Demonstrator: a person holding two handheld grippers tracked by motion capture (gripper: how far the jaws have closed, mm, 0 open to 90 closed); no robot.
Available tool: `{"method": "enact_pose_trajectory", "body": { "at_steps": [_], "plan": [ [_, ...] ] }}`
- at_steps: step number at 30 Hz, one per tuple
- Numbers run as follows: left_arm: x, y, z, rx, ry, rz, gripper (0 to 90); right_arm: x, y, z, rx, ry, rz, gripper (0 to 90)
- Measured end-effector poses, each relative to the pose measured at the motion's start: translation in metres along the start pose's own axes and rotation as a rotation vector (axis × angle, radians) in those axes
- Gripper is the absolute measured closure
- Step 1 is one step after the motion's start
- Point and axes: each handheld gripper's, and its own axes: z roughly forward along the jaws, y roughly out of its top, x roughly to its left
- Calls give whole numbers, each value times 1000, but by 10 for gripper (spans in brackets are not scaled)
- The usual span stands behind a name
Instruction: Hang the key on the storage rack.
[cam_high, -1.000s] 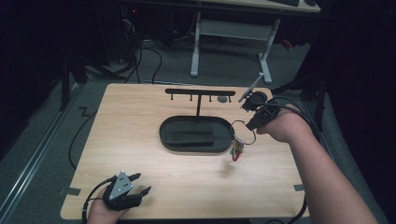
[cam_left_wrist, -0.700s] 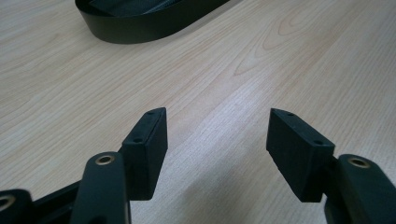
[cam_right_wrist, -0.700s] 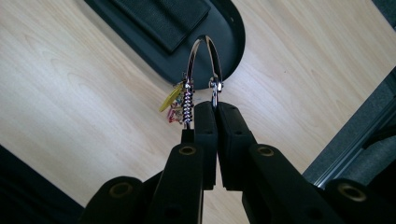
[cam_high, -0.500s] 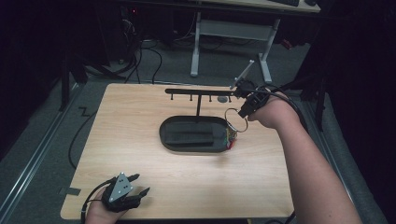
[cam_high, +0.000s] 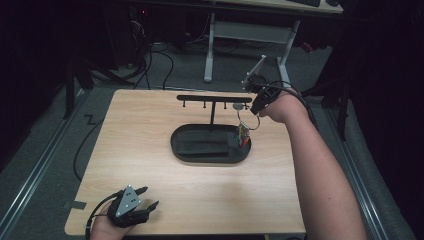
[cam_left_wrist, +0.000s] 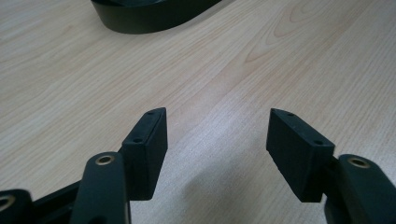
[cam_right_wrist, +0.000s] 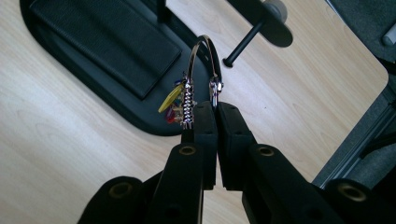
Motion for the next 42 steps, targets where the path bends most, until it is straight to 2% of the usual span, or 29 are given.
{"method": "enact_pose_trajectory", "body": {
  "at_steps": [1, 2, 4, 10, 11, 14, 22, 25, 28, 33, 37, 42],
  "plan": [
    [0, 0, -1, 4, -1, 3, 391, -2, 1, 2, -5, 0, -8, 881],
    [-1, -1, -1, 7, -2, 5, 391, -2, 2, 4, -2, 1, 11, 881],
    [-1, -2, -1, 10, -3, 1, 390, -5, 5, 8, -9, 9, -4, 881],
    [0, -4, -3, 17, 1, -5, 390, -13, 11, 16, -7, 14, -7, 881],
    [1, -4, -3, 20, 0, -6, 390, -13, 11, 17, -7, 17, 13, 881],
    [1, -5, -3, 30, 2, -9, 389, -16, 12, 21, -19, 25, 12, 881],
    [2, -6, -3, 26, 9, -14, 389, -25, 15, 30, 4, 14, 46, 879],
    [3, -6, -3, 29, 6, -16, 389, -27, 17, 33, -11, 13, 48, 867],
    [3, -6, -3, 29, 7, -18, 389, -26, 19, 34, -25, -8, 92, 823],
    [2, -7, -4, 28, 9, -16, 389, -22, 18, 33, -44, -31, 74, 752],
    [2, -7, -4, 31, 7, -14, 389, -17, 16, 29, -58, -39, 90, 695],
    [2, -6, -2, 37, 2, -7, 388, -5, 6, 28, -86, -45, 79, 567]
  ]
}}
